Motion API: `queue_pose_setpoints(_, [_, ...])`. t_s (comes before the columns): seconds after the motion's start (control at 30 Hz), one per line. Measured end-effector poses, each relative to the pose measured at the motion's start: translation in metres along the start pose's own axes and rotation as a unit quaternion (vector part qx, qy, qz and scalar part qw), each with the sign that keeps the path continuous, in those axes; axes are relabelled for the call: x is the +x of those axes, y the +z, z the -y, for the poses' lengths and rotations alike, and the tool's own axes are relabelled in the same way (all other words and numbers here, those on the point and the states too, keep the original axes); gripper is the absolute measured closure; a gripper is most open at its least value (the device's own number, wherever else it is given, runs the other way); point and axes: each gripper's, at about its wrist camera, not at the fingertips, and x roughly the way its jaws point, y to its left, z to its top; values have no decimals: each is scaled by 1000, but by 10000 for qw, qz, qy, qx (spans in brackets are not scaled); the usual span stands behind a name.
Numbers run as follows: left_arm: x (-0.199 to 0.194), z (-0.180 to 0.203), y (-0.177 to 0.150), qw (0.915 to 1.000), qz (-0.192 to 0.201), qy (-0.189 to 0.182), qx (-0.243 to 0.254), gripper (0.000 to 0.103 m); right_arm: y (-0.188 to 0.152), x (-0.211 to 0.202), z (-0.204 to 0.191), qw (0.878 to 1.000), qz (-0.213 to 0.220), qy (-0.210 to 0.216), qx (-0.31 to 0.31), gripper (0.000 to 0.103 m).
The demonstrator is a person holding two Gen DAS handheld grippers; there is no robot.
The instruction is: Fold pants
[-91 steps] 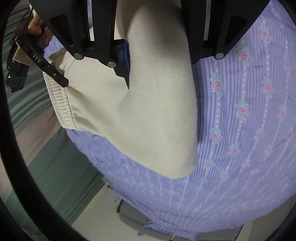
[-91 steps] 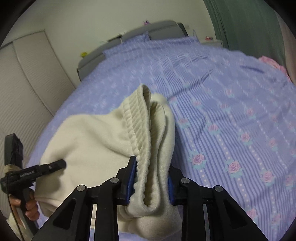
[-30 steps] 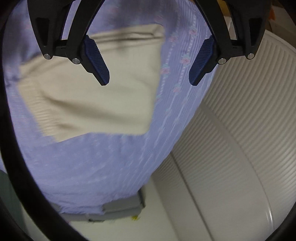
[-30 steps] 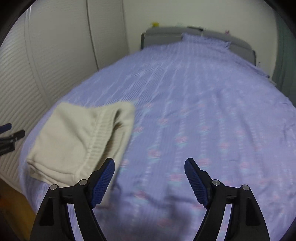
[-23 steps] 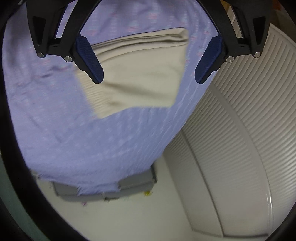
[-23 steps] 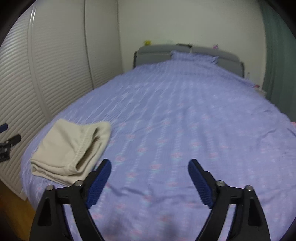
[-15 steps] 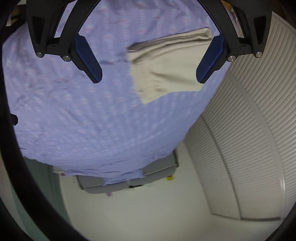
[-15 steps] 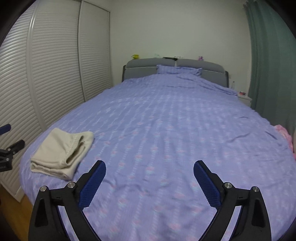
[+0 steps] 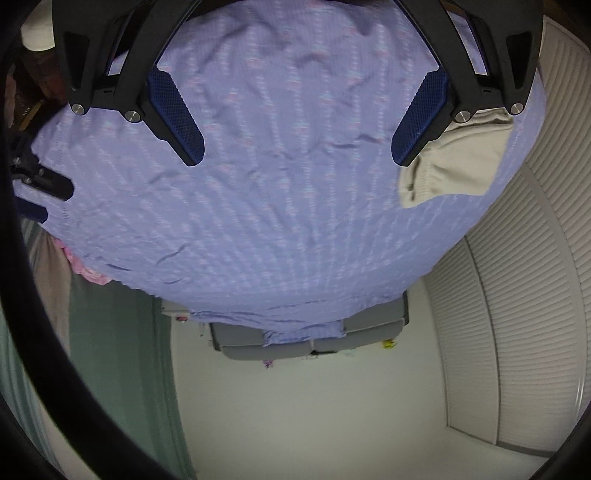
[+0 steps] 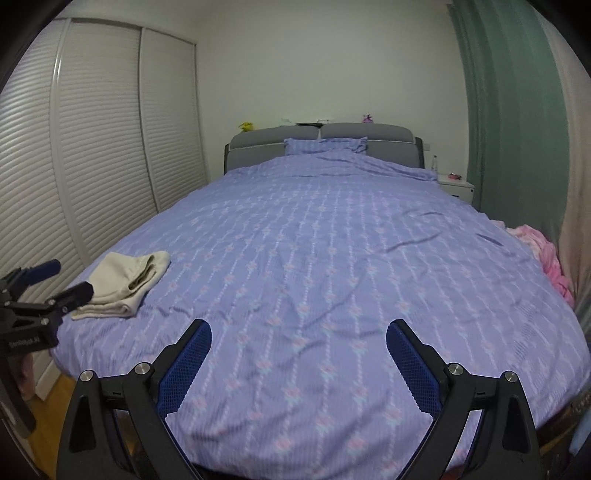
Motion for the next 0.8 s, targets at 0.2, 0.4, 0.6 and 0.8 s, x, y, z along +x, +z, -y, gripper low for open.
queue_pose_setpoints(0.2, [-15,44,-12,9999,-26,-56,90,0,-18,-24,21,9998,120,90,108,6])
queue_pose_setpoints(0.4, [-26,59,-24,10000,-86,-15,-5,0,-33,-34,31,9997,129,109,173,6])
queue_pose_setpoints(0.6, [-32,60,-31,9998,-97,-96,-125,0,-40,-38,34,9996,149,106,208,6])
queue_pose_setpoints(0.8, [-31,62,-36,9997,-116,-151,-144,0,-43,-37,34,9998,99,87,181,6])
